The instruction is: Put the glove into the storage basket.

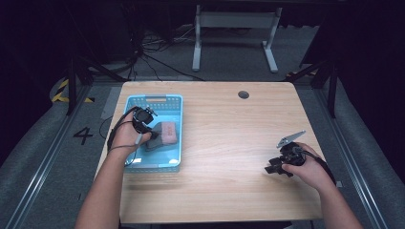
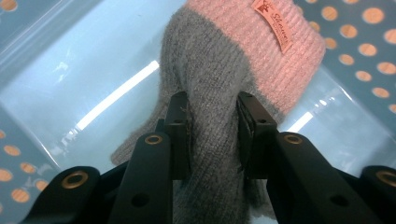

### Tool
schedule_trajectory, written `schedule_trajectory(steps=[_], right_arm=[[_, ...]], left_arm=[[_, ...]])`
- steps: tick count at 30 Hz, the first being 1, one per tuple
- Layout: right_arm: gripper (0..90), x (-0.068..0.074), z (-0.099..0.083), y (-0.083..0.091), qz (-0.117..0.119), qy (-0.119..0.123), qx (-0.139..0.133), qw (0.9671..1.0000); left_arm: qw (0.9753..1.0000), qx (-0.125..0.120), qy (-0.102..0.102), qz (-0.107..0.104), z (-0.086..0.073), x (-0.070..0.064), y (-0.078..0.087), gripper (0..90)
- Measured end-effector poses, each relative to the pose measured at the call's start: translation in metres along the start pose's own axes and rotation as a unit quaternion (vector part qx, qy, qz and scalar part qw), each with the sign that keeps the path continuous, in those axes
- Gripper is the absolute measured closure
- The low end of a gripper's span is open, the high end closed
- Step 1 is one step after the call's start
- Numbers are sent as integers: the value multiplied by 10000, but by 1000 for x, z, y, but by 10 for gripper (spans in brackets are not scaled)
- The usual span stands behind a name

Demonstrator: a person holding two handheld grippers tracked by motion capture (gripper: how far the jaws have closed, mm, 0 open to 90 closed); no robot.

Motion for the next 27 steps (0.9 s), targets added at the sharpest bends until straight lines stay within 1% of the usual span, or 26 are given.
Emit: schedule_trajectory(steps=[4, 8, 9, 14, 15, 16, 17, 18, 20, 21, 22, 23, 25, 27], right_arm=[[545, 1, -2, -1, 0, -12, 8, 10000], [543, 0, -5, 2, -28, -47, -4, 10000], [543, 0, -5, 2, -30, -66, -7, 10000], [542, 3, -5, 4, -39, -16, -55, 10000], [541, 3, -5, 4, -34, -1, -60, 10000], [540, 4, -4, 4, -19, 36, -76, 10000], [539, 4, -4, 5, -18, 62, -90, 9999], [538, 4, -4, 5, -17, 78, -104, 9999], [532, 5, -3, 5, -16, 95, -117, 9999], [527, 5, -3, 5, -28, 116, -121, 9999], [525, 5, -3, 5, -31, 126, -126, 9998], [521, 5, -3, 5, -28, 139, -133, 9998], [521, 5, -2, 4, -27, 159, -131, 9998], [520, 4, -1, 3, -26, 164, -125, 9998]], left_arm=[[10000, 32, -19, 2, 2, 5, -3, 693], [10000, 46, -21, -14, 4, 6, -9, 688], [10000, 82, -48, -17, 4, 6, -9, 686], [9999, 100, -46, -38, 5, 8, -14, 663], [9999, 132, -13, -20, 4, 8, -14, 652], [9999, 113, -5, 5, 4, 8, -16, 636], [9999, 129, -10, -22, 4, 9, -17, 622], [9999, 122, 20, 1, 3, 9, -18, 605], [9998, 135, 126, 37, 1, 10, -21, 552], [9998, 135, 133, 47, 1, 10, -21, 529], [9997, 113, 208, 42, 0, 10, -22, 510], [9997, 70, 241, 71, 0, 11, -21, 482], [9995, -19, 268, 160, 0, 10, -18, 430], [9995, -95, 256, 178, 0, 9, -14, 411]])
Point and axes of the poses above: each handheld gripper's, and its own axes: y roughly backward along the jaws, z roughly out of its top, x roughly to its left, the point moved 2 cm from there along -y, roughly forward along the jaws, and after that the axes turned 4 degrees about z, right-handed, at the moved point
